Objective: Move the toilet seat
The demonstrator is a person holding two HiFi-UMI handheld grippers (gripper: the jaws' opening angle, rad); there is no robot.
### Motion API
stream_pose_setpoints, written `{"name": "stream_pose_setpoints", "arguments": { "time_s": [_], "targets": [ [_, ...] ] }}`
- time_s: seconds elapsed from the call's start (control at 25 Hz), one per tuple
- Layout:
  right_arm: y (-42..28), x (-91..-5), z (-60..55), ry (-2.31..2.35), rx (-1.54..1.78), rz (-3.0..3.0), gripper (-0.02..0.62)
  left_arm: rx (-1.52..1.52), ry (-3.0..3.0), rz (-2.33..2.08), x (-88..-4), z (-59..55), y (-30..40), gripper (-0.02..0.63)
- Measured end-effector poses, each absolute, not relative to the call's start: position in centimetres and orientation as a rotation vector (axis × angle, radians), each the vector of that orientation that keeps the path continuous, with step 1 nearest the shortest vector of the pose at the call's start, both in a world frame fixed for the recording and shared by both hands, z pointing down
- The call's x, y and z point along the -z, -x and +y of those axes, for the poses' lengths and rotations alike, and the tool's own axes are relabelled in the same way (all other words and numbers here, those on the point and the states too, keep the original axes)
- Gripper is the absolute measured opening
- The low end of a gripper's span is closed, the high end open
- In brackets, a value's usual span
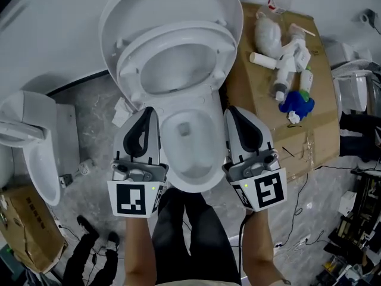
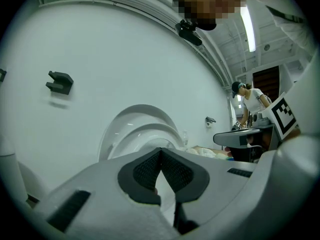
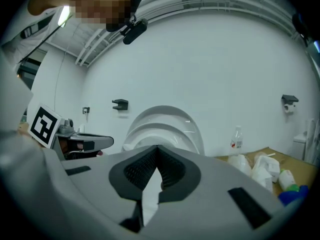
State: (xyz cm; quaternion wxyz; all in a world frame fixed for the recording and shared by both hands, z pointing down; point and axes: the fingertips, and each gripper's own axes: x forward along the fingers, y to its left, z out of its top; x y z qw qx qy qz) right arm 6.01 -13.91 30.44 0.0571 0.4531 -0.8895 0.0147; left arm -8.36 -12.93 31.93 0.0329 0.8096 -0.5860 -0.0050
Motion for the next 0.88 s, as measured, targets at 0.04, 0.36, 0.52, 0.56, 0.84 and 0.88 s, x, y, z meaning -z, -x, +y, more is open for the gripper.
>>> {"name": "stream_pose_setpoints", "arguments": {
  "time_s": [0.04, 0.36, 0.52, 0.56, 0.84, 0.88],
  "targets": [
    [-6.1, -31.0, -13.5, -1.378, -0.053, -2.691, 0.012, 0.007, -2.494, -1.794, -32.5, -12.5, 8.2, 0.009],
    [-6.8, -35.1, -11.1, -1.407, -0.111, -2.638, 0.012, -0.032, -2.516, -1.733, -36.0, -10.2, 7.1, 0.009],
    [-6.8, -36.2, -10.2, -1.415, -0.120, -2.627, 0.012, -0.031, -2.525, -1.716, -36.7, -9.6, 6.8, 0.009],
    [-6.8, -36.4, -10.1, -1.418, -0.124, -2.623, 0.011, -0.030, -2.521, -1.709, -36.9, -9.5, 6.7, 0.009],
    [-7.0, -36.9, -9.4, -1.433, -0.134, -2.609, 0.011, -0.048, -2.498, -1.663, -37.6, -8.9, 6.0, 0.009],
    [-7.0, -36.9, -9.3, -1.434, -0.134, -2.608, 0.012, -0.050, -2.499, -1.659, -37.7, -8.9, 5.9, 0.009]
  ]
}}
